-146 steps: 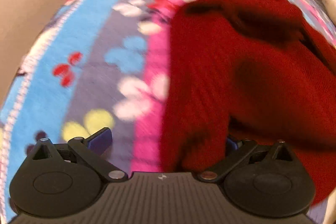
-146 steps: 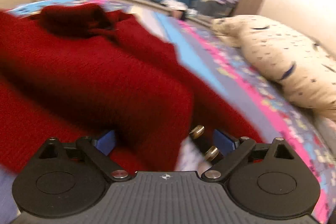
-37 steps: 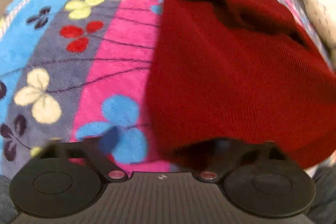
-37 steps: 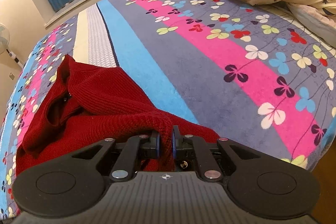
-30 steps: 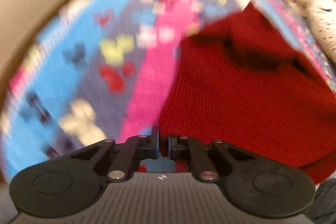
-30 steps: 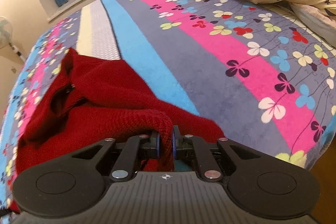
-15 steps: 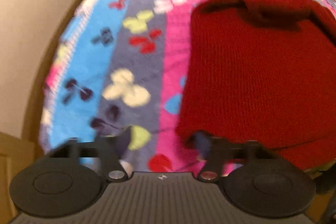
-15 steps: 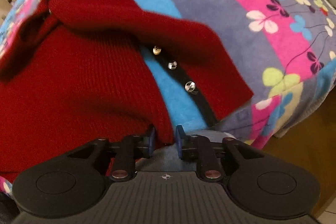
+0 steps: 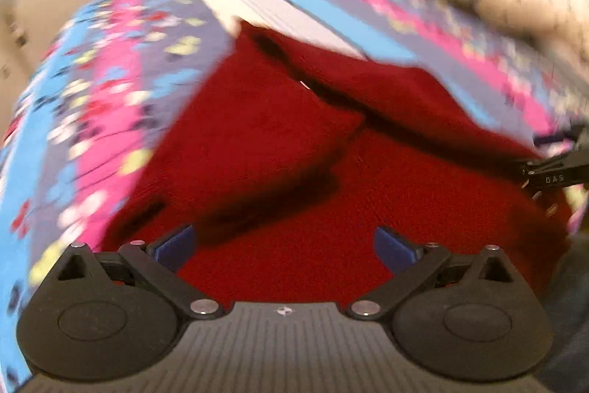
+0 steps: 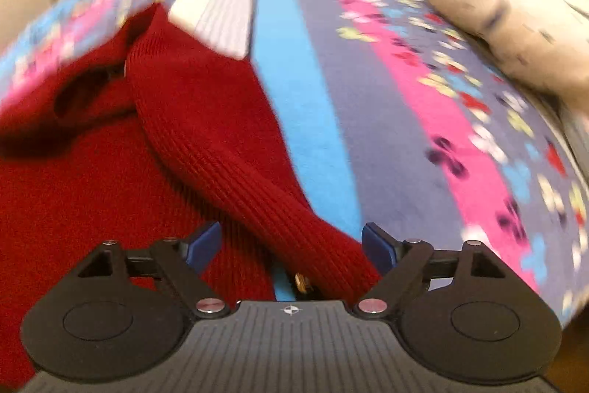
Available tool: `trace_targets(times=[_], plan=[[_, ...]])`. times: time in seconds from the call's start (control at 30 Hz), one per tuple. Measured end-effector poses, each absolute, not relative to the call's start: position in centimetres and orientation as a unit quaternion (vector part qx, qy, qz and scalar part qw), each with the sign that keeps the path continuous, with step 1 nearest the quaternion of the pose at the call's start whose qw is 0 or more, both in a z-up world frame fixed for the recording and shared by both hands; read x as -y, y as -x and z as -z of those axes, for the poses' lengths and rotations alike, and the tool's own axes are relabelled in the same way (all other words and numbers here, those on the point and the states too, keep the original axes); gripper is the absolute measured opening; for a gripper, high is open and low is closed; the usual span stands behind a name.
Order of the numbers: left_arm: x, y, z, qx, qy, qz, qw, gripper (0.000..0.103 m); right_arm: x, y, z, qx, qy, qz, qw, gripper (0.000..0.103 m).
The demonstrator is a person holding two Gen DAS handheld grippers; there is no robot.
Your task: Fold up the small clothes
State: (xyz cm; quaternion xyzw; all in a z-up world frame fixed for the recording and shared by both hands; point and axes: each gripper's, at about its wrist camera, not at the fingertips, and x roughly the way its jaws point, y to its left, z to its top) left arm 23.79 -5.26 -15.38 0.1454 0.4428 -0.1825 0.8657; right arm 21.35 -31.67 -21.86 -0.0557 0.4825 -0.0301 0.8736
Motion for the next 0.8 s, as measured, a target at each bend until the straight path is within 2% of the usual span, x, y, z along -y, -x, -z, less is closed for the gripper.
trace_targets(times=[0.03,0.07,0.13,0.17,0.23,0.3,0.37,0.43,0.47,0.5,0.57,0.63,0.7,0.8], plan=[[7.0,-25.4,17.0,-0.456,-0.174,0.179,0.854,0.103,31.4,-22.5,22.7,-0.500,0.075,0.012,0.863,0.043],[8.0,-26.9,18.4,-0.464,-0.196,0.167,0.848,0.102,31.4,-23.4,22.9,-0.511,0.087,0.004,0.855,0.018],[9.1,-29.8,19.9,-0.469,-0.219,0.141,0.844,0.096,33.0,-25.5,21.5,-0.516,0.075,-0.001,0.854,0.017],[9.0,-31.1,20.0,-0.466,-0.218,0.126,0.848,0.081,34.6,-26.6,20.2,-0.508,0.063,0.004,0.859,0.016],[7.4,-34.3,19.0,-0.465,-0.183,0.090,0.861,0.064,38.1,-29.0,17.6,-0.473,0.043,0.037,0.879,0.016],[4.9,-36.9,17.0,-0.455,-0.131,0.060,0.879,0.060,43.4,-31.9,15.1,-0.406,0.003,0.148,0.902,0.017],[1.9,-39.9,15.4,-0.443,-0.096,0.025,0.891,0.065,47.6,-34.5,14.2,-0.362,-0.017,0.281,0.889,0.057],[-0.8,-42.7,14.6,-0.434,-0.084,-0.027,0.897,0.069,49.1,-35.5,14.0,-0.349,-0.042,0.340,0.872,0.062],[-1.9,-43.7,14.4,-0.429,-0.086,-0.053,0.897,0.077,49.0,-35.4,14.1,-0.351,-0.057,0.331,0.874,0.065],[-2.9,-44.6,14.2,-0.427,-0.088,-0.087,0.896,0.080,48.5,-34.6,14.4,-0.346,-0.073,0.307,0.884,0.067],[-4.6,-46.0,14.1,-0.440,-0.068,-0.109,0.889,0.082,46.2,-32.6,15.4,-0.343,-0.082,0.272,0.895,0.074],[-4.8,-45.6,13.6,-0.452,-0.031,-0.080,0.888,0.082,43.5,-30.0,16.6,-0.339,-0.092,0.236,0.906,0.074],[-2.9,-43.2,13.0,-0.459,-0.004,-0.030,0.888,0.087,41.1,-26.8,18.0,-0.332,-0.113,0.208,0.913,0.074],[1.2,-39.3,14.0,-0.493,0.047,0.068,0.866,0.101,36.9,-23.1,20.0,-0.325,-0.150,0.192,0.914,0.074]])
